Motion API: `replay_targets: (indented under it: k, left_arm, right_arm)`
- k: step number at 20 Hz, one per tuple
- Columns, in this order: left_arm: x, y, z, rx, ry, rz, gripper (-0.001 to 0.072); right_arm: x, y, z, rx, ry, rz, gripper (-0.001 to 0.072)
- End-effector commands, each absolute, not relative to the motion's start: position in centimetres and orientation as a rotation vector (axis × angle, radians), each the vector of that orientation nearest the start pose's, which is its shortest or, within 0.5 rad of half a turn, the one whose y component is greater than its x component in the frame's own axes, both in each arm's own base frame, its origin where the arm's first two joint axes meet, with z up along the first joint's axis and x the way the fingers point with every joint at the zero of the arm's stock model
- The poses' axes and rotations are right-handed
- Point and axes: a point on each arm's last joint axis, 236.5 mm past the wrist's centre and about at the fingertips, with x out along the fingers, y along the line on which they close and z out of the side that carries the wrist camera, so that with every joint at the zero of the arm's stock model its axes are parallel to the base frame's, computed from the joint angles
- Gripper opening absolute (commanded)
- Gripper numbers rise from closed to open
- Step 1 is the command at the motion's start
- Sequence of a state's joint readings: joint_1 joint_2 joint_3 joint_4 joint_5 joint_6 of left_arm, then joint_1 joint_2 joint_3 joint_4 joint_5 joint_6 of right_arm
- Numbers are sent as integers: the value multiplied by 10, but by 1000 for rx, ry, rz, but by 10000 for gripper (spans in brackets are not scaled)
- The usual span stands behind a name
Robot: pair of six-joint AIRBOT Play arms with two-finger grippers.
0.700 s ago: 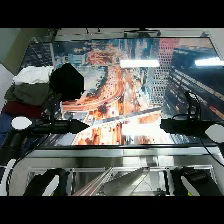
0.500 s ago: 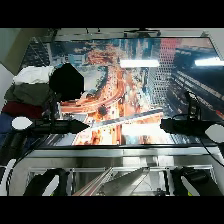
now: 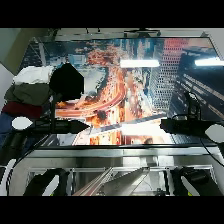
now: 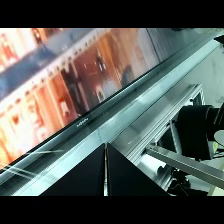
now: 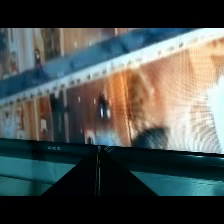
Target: Fold the shirts.
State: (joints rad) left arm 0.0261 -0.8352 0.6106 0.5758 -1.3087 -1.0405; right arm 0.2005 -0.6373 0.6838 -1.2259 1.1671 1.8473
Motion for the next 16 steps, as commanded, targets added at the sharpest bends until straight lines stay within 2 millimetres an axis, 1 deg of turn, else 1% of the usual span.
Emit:
replay_targets:
  k: [1,5,8,9,10,11,12,13,14,15,16]
  left_arm:
    - [227,-186,54,-520,1151,-857,22]
    - [228,-186,54,-520,1150,-856,22]
    - [243,-182,53,-521,1104,-808,21]
    - [251,-179,53,-520,1079,-781,17]
    - [266,-171,52,-516,1033,-728,11]
    - [289,-153,54,-479,965,-640,13]
    - [314,-128,59,-420,890,-544,71]
    - [341,-98,70,-362,803,-437,354]
    - [371,-62,85,-313,713,-323,691]
    - [393,-29,98,-286,653,-232,713]
    - [413,3,106,-266,620,-155,713]
  right_arm:
    - [232,122,44,429,1190,227,20]
    - [232,122,44,429,1190,227,19]
    - [232,122,44,430,1188,227,19]
    - [235,123,45,432,1177,227,19]
    - [235,123,45,433,1175,227,19]
    - [235,123,46,432,1174,227,20]
    - [237,122,47,432,1164,228,19]
    - [243,121,49,411,1134,237,20]
    - [248,120,51,399,1109,241,30]
    - [254,118,54,392,1078,238,46]
    - [260,117,56,388,1051,232,231]
